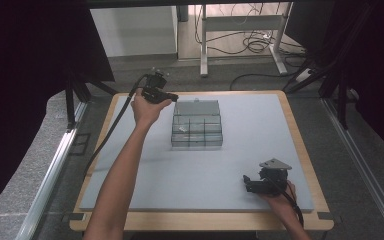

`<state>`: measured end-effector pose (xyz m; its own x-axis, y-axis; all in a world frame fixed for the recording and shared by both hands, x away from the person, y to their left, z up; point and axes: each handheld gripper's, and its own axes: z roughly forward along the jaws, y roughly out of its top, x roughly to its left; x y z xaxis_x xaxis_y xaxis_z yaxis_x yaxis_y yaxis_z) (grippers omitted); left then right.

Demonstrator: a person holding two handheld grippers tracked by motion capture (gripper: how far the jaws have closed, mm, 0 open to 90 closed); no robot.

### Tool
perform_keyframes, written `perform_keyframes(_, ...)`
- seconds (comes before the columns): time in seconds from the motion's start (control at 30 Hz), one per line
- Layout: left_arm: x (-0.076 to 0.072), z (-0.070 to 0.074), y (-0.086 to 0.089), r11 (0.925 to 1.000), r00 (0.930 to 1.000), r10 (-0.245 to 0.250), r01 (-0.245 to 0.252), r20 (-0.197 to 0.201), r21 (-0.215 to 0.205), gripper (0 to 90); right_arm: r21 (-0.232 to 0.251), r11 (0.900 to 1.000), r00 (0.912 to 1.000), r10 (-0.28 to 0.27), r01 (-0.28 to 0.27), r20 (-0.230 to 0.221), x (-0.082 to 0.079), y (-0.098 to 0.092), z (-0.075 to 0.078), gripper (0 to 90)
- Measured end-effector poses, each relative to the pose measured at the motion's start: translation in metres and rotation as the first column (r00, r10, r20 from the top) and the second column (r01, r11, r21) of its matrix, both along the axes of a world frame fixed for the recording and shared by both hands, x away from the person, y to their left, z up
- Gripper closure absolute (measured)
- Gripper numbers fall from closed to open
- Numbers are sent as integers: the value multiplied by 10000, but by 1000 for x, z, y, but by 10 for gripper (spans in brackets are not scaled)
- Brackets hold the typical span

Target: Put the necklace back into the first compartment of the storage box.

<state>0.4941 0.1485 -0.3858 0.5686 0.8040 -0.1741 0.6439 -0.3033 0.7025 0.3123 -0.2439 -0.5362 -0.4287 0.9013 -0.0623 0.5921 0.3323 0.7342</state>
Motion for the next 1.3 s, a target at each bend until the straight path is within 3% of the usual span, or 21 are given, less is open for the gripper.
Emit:
perform_keyframes(0.5, -5, -44, -2, 9998, 9981, -204, 204, -586, -6, 886, -13, 10000, 10000, 8, -8, 19, 0, 0, 0, 39)
perform_keyframes(0.57, -5, -49, -3, 9996, 9978, -203, 216, -637, 193, 886, -10, 10000, 10000, -4, 4, 19, 0, 0, 0, 39)
perform_keyframes(1.07, 1, -83, -10, 9975, 9929, -362, 427, -1132, 557, 884, -5, 10000, 10000, 0, 0, 25, 0, 0, 0, 39)
perform_keyframes(1.3, 4, -98, -10, 9973, 9904, -187, 282, -1373, 679, 873, -7, 10000, 10000, 4, -4, 25, 0, 0, 0, 39)
